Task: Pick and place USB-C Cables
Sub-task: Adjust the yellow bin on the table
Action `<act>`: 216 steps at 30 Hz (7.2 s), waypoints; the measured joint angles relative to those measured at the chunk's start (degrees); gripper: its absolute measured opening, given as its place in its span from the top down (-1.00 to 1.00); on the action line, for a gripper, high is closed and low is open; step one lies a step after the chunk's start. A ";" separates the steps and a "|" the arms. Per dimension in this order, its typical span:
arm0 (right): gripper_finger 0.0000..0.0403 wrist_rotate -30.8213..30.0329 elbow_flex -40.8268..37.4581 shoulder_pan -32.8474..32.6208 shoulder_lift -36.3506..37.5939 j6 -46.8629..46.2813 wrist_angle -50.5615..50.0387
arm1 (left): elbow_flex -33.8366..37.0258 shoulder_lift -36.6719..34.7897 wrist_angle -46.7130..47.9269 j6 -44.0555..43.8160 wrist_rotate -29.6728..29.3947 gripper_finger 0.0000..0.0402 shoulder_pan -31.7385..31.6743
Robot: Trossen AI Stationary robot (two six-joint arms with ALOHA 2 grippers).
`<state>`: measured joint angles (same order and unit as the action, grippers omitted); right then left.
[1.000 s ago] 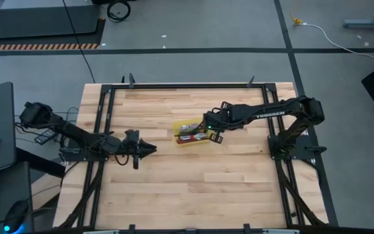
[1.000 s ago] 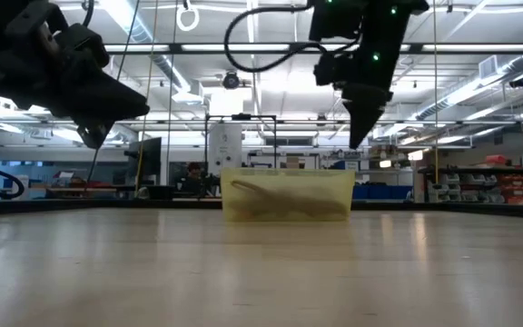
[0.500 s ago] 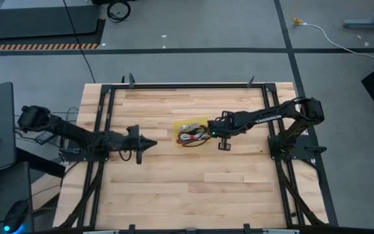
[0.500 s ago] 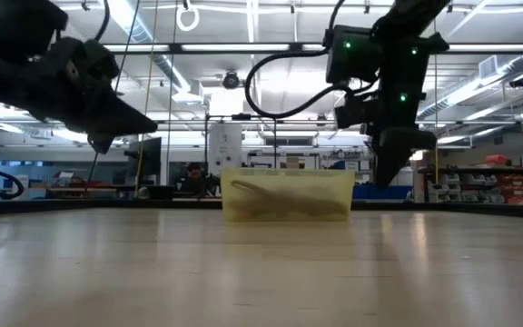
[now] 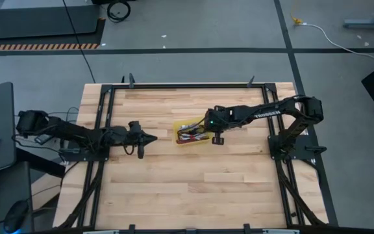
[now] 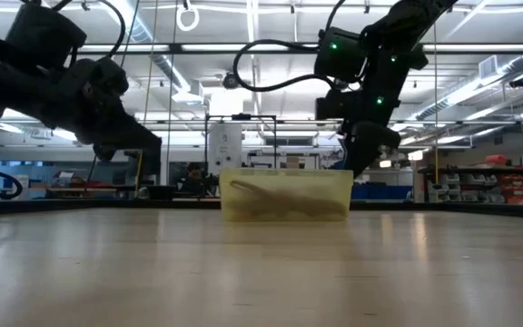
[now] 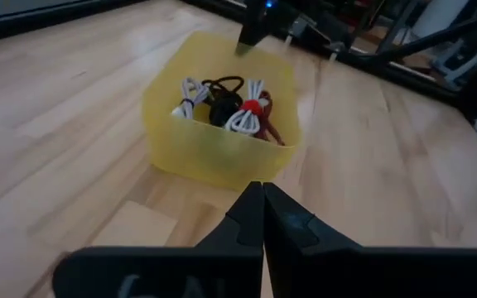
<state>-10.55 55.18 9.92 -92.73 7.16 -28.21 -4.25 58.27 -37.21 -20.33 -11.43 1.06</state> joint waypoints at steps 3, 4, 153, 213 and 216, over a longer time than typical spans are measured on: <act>1.00 0.18 0.00 0.25 0.00 0.12 -0.23 | 0.02 0.76 0.70 2.15 0.45 0.99 -0.54; 1.00 0.22 0.00 0.34 0.00 0.13 -0.12 | 0.03 0.76 0.49 3.88 0.51 0.99 -0.64; 1.00 -0.19 -1.97 -12.10 0.00 -12.15 4.07 | -52.04 40.03 59.69 14.70 9.78 0.96 -4.94; 0.98 -1.75 -1.99 -14.43 -0.02 -15.17 2.06 | -52.11 39.86 62.47 15.14 6.09 0.95 -5.40; 0.98 -2.59 -2.00 -14.45 0.00 -15.73 -0.60 | -52.09 39.86 65.57 15.14 5.81 0.95 -5.40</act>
<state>-13.14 53.18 -4.54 -92.73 -8.57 -28.81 -56.34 98.13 28.36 -5.19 -5.62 -4.34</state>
